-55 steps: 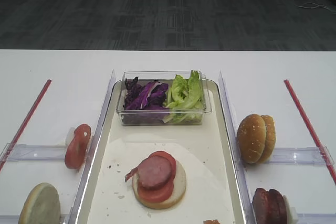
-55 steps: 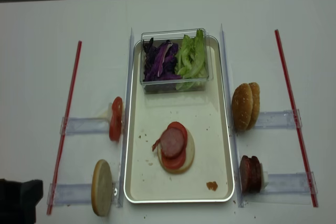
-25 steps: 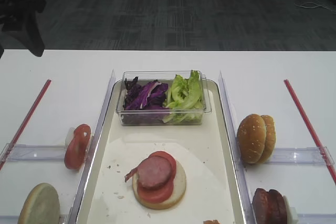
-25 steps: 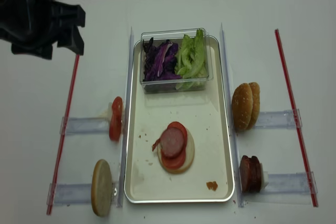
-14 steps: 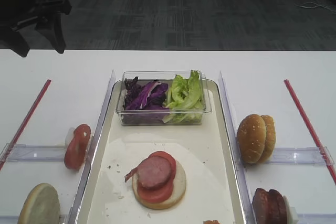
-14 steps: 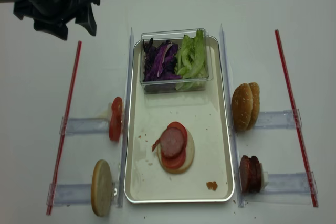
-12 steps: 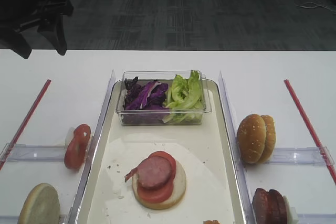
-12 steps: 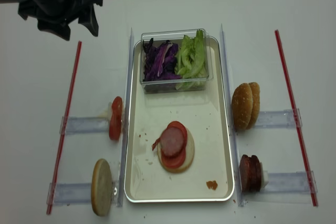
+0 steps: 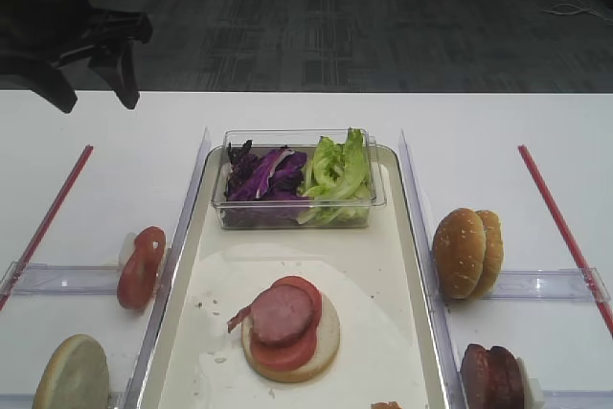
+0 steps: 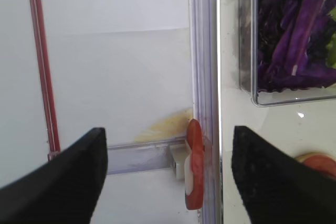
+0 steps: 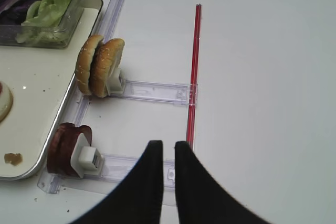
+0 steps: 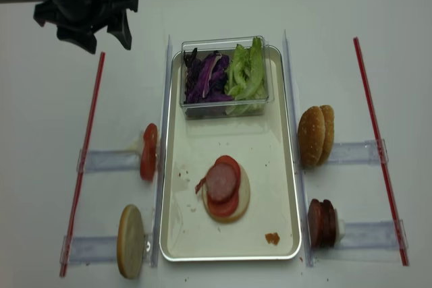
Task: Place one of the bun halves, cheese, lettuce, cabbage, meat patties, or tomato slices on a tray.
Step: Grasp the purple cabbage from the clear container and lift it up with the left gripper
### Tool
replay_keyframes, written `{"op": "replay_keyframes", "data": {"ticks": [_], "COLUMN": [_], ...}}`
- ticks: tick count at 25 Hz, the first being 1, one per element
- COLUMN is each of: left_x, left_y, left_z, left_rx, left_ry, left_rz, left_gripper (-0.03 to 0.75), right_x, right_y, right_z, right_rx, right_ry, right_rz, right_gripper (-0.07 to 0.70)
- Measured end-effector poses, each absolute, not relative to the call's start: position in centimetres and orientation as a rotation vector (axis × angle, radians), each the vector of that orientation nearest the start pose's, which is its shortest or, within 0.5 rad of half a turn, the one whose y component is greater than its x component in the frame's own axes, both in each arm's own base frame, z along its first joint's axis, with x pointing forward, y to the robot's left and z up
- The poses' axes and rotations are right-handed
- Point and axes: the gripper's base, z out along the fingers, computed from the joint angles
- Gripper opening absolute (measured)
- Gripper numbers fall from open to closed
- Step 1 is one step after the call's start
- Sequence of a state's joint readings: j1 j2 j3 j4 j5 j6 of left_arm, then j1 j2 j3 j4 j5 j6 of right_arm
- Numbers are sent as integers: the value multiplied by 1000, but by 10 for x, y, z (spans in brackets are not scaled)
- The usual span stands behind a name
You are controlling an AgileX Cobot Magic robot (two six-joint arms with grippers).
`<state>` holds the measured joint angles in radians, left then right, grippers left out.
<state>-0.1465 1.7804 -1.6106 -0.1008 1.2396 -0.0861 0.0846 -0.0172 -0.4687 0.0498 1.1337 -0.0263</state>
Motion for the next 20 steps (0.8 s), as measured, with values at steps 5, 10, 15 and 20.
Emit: {"op": "replay_keyframes", "data": {"ticks": [5, 10, 15, 20], "left_x": [377, 390, 401, 412], "left_y": [-96, -143, -183, -202], "left_z": [303, 292, 276, 263], "left_rx": [173, 306, 408, 440], "left_ry": [2883, 2873, 2866, 2860], "left_rz": [-211, -242, -263, -276], "left_gripper": [470, 470, 470, 470], "right_x": [-8, -8, -8, -8], "right_y": [3, 3, 3, 3], "right_z": [263, 263, 263, 263], "right_rx": [-122, -120, -120, -120], "right_ry": [2128, 2126, 2126, 2126], "right_rz": [95, 96, 96, 96], "right_gripper": [91, 91, 91, 91]}}
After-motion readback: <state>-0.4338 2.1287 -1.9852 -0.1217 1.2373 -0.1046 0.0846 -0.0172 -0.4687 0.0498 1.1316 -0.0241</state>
